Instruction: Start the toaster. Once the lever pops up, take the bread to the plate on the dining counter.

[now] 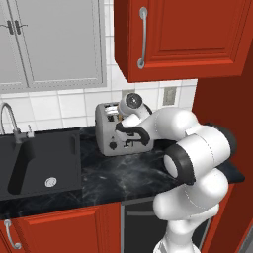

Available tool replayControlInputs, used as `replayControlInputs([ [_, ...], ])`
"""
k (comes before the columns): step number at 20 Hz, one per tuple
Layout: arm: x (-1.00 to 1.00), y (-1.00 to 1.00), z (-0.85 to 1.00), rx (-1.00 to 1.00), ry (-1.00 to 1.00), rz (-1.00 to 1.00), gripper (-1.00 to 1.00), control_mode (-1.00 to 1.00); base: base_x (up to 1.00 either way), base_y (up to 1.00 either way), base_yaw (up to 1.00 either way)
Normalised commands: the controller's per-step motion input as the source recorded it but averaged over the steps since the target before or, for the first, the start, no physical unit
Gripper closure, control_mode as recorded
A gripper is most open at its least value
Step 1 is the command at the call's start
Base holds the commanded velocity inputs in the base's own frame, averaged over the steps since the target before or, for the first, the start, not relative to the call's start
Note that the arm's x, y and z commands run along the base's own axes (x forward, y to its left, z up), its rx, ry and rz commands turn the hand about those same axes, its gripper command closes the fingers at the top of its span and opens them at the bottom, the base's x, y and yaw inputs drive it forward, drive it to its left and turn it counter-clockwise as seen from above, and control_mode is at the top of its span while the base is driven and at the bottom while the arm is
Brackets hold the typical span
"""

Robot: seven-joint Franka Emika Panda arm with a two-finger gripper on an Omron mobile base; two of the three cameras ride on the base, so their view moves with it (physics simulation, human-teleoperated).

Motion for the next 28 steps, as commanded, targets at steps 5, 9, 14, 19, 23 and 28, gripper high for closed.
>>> replayControlInputs([
  [5,0.0,0.0,0.0,0.0,0.0,0.0,-1.0,-1.0,0.0,0.0,0.0],
  [9,0.0,0.0,0.0,0.0,0.0,0.0,-1.0,-1.0,0.0,0.0,0.0],
  [14,0.0,0.0,0.0,0.0,0.0,0.0,-1.0,-1.0,0.0,0.0,0.0],
  [19,0.0,0.0,0.0,0.0,0.0,0.0,-1.0,-1.0,0.0,0.0,0.0],
  [23,0.0,0.0,0.0,0.0,0.0,0.0,-1.0,-1.0,0.0,0.0,0.0],
  [28,0.0,0.0,0.0,0.0,0.0,0.0,-1.0,-1.0,0.0,0.0,0.0],
])
